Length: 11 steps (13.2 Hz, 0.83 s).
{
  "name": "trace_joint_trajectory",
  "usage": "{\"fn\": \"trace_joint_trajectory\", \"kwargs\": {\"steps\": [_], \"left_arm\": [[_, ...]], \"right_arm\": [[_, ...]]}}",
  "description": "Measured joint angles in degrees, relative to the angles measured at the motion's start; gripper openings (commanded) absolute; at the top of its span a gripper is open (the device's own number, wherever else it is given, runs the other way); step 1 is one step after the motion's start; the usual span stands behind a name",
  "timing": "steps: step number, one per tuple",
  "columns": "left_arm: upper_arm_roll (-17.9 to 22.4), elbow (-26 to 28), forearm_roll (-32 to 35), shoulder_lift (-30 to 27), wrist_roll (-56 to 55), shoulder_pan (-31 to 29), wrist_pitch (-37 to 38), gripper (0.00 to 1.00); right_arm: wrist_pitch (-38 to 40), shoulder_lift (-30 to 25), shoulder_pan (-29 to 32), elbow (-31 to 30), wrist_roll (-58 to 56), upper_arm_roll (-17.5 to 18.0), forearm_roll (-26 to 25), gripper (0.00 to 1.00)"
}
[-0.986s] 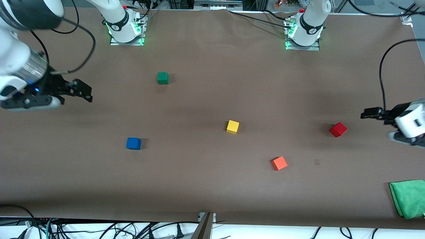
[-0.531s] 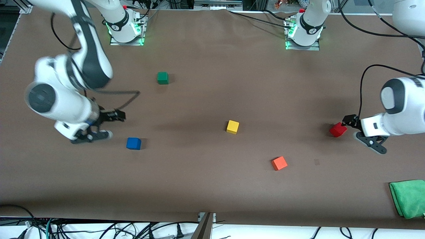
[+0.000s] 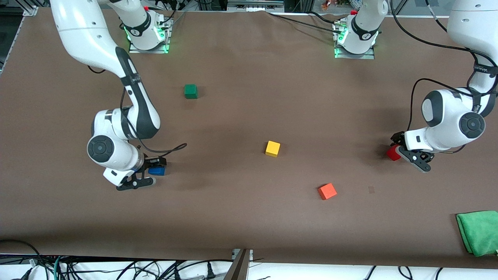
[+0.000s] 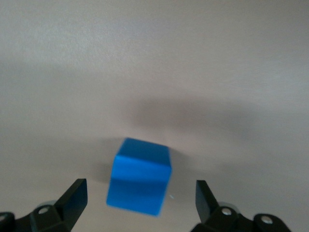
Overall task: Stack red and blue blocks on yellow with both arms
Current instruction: 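Grasp the blue block with the right gripper while the left gripper grasps red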
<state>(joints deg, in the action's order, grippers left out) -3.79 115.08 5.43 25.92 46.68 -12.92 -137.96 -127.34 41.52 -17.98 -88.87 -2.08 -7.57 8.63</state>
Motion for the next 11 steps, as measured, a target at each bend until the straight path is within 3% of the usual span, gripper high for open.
{"fn": "trace_joint_trajectory", "kwargs": {"steps": [2,4,7,8,10,11], "left_arm": [[0.0,1.2,0.2,0.0,0.1,-0.5,-1.3,1.0],[0.0,1.8,0.2,0.0,0.2,-0.7,-1.7,1.0],[0.0,3.5,0.2,0.0,0.2,-0.9,-3.9,0.59],[0.0,3.8,0.2,0.0,0.2,-1.0,-4.0,0.33],[0.0,3.9,0.2,-0.1,0.2,-1.0,-4.1,0.02],[0.0,3.9,0.2,-0.1,0.3,-1.0,-4.2,0.0]], "right_arm": [[-0.2,0.6,0.2,0.3,0.0,-0.1,3.7,0.98],[-0.4,0.9,0.8,0.4,0.1,-0.1,5.5,0.82],[-0.4,1.6,1.5,0.4,0.1,-0.1,6.5,0.47],[-0.4,1.7,1.5,0.4,0.1,-0.1,6.5,0.36],[-0.4,1.6,1.5,0.5,0.0,-0.2,6.5,0.28],[-0.2,1.5,1.6,0.7,0.0,-0.2,6.5,0.28]]}}
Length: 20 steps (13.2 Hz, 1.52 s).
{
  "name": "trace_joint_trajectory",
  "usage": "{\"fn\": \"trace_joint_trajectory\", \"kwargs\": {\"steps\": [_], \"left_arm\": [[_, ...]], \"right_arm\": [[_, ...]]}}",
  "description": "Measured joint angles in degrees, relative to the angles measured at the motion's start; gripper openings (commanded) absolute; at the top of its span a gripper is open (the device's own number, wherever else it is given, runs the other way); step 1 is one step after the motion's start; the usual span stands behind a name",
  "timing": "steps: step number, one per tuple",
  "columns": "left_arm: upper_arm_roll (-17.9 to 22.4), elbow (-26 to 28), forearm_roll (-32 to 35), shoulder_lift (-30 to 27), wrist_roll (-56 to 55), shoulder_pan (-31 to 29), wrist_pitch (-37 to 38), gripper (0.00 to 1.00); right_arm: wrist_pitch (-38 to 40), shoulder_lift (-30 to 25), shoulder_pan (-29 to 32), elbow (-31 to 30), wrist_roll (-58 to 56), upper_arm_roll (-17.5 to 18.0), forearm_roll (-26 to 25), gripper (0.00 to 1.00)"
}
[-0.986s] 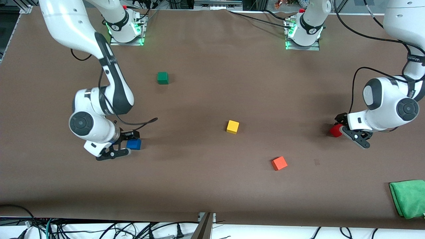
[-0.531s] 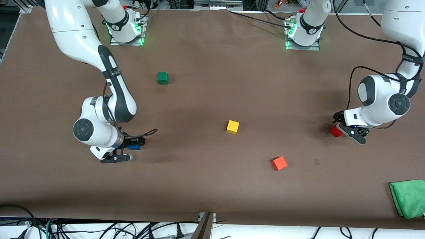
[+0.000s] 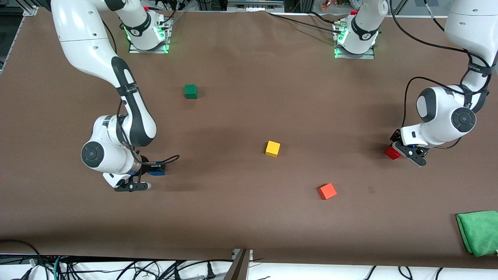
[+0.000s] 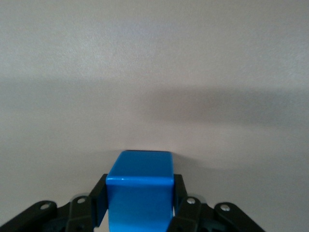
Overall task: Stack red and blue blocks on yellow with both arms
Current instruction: 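Grasp the blue block with the right gripper while the left gripper grasps red, then carry the red block with the left gripper onto the yellow block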
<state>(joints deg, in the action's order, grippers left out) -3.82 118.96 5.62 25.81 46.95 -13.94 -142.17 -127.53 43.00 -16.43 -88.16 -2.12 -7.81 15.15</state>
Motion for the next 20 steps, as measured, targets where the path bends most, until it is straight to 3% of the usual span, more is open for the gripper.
{"fn": "trace_joint_trajectory", "kwargs": {"steps": [2,4,8,11,15,20], "left_arm": [[-0.4,-0.4,0.0,-0.2,-0.1,0.0,-0.1,0.0],[-2.3,-2.6,0.0,-1.2,-1.8,0.0,2.6,0.0],[-13.8,-10.1,0.0,-3.2,-19.7,0.3,14.4,0.0],[-20.8,-11.1,0.0,-3.2,-37.9,4.3,15.9,0.0],[-21.2,-13.9,0.0,-0.7,-59.9,16.5,15.8,0.0],[-20.9,-20.6,4.2,6.4,-71.4,24.4,15.8,0.0]], "right_arm": [[2.7,-0.8,-0.1,1.5,0.0,0.0,-0.2,0.28],[10.4,-2.7,-0.2,5.2,0.0,0.0,-0.5,0.28],[28.9,-8.1,-0.2,15.4,1.8,-1.5,-0.6,0.28],[33.9,-10.9,-0.8,19.2,2.4,-1.7,-4.7,0.28],[34.0,-10.7,-3.7,19.6,5.9,-1.7,-7.1,0.28],[33.9,-10.5,-4.0,19.6,9.0,-1.6,-7.1,0.28]]}}
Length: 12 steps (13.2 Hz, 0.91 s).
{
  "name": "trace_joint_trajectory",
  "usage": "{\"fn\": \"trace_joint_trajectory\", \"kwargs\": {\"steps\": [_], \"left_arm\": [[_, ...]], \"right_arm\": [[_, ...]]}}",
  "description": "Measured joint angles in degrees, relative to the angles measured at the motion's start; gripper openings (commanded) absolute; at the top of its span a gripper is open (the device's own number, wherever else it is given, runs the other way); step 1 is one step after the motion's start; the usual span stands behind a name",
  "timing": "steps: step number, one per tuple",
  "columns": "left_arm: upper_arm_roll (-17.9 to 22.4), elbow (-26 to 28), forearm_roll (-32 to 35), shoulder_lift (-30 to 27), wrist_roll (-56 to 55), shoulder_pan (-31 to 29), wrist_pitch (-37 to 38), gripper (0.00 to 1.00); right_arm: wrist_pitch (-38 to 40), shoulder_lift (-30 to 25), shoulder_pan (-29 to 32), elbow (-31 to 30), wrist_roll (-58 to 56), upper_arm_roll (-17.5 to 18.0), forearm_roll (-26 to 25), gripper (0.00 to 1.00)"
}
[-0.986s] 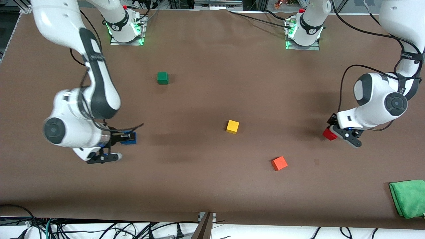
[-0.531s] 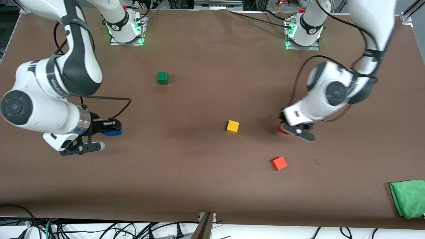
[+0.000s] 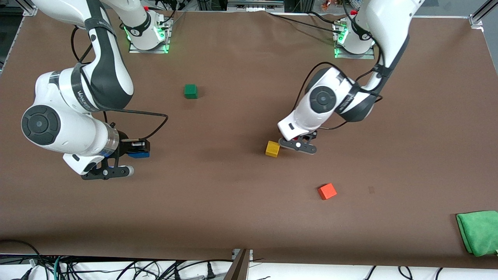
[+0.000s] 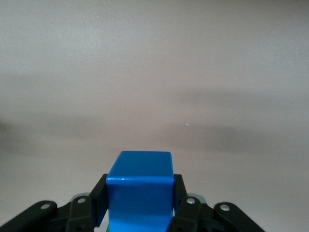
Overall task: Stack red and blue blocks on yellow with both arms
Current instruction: 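Carry the red block with the left gripper onto the yellow block, then lower the red block onto the yellow block and open the left gripper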
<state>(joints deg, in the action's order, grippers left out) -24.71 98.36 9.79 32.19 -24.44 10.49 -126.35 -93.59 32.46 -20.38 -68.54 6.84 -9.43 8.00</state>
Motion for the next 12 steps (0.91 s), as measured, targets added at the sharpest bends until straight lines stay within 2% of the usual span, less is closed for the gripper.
{"fn": "trace_joint_trajectory", "kwargs": {"steps": [5,12], "left_arm": [[0.1,-5.0,3.9,5.6,-6.4,4.5,0.0,0.0],[0.5,-6.2,5.4,6.6,-7.0,5.6,0.0,0.0]], "right_arm": [[0.0,0.0,-0.2,0.0,1.6,0.2,0.0,0.28],[0.0,0.0,-0.3,0.0,2.1,0.2,0.0,0.28]]}}
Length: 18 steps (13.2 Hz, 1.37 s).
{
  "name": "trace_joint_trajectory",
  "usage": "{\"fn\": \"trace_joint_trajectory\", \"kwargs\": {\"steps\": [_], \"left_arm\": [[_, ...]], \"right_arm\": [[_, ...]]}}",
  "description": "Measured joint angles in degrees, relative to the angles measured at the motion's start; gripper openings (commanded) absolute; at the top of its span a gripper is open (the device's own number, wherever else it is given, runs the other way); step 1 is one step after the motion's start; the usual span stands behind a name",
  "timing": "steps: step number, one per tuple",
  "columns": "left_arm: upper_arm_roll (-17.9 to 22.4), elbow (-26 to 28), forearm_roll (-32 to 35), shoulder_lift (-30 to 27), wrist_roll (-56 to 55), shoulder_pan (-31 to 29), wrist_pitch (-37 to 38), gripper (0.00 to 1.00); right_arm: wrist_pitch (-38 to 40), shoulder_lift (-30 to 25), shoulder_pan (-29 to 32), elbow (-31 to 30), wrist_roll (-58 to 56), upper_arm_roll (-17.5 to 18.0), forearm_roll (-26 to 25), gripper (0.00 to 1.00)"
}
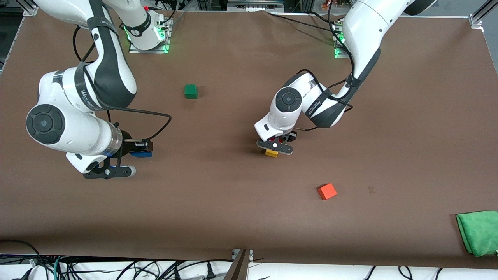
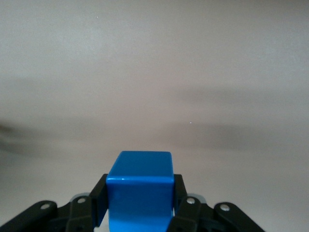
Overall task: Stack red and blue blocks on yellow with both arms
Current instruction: 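Lower the red block onto the yellow block and open the left gripper, then lift the left gripper away while the right gripper carries blue toward the stack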
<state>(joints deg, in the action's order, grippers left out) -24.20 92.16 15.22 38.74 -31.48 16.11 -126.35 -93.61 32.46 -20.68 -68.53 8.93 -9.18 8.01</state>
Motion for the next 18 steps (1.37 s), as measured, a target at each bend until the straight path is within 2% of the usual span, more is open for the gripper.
{"fn": "trace_joint_trajectory", "kwargs": {"steps": [14,15,16,18], "left_arm": [[0.6,-1.9,0.3,1.1,-0.1,0.5,0.0,0.0],[0.6,-2.0,0.3,1.2,-0.1,0.5,0.0,0.3],[0.6,-2.3,0.3,1.3,-0.1,0.6,0.0,0.99],[0.6,-2.6,0.3,1.5,-0.2,0.6,0.0,1.0]], "right_arm": [[-0.2,0.0,-1.2,0.0,2.8,0.1,0.0,0.29],[-0.2,0.0,-1.2,0.0,2.8,0.1,0.0,0.29],[-0.2,0.0,-1.2,0.0,2.9,0.1,0.0,0.29],[-0.2,0.0,-1.3,0.0,3.0,0.1,0.0,0.29]]}}
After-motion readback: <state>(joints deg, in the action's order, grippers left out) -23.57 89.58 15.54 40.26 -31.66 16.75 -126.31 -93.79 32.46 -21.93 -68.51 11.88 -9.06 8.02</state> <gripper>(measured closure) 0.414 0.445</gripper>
